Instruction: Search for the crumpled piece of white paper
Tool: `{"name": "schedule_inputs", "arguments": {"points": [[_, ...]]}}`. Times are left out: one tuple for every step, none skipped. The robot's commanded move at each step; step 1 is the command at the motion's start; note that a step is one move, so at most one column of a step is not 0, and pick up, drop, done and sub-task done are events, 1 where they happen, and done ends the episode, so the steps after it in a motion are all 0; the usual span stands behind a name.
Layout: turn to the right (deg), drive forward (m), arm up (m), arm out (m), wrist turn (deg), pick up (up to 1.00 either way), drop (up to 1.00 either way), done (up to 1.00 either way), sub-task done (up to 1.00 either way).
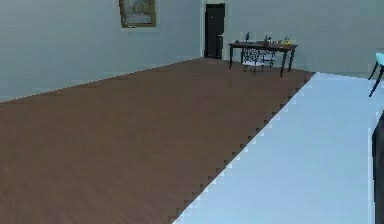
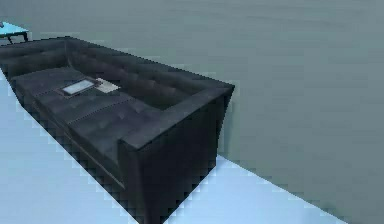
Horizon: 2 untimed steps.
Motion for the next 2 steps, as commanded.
{"name": "schedule_inputs", "arguments": {"points": [[3.0,0.0,0.0,0.0,0.0,0.0,0.0,0.0,0.0],[0.0,0.35,0.0,0.0,0.0,0.0,0.0,0.0,0.0]]}}
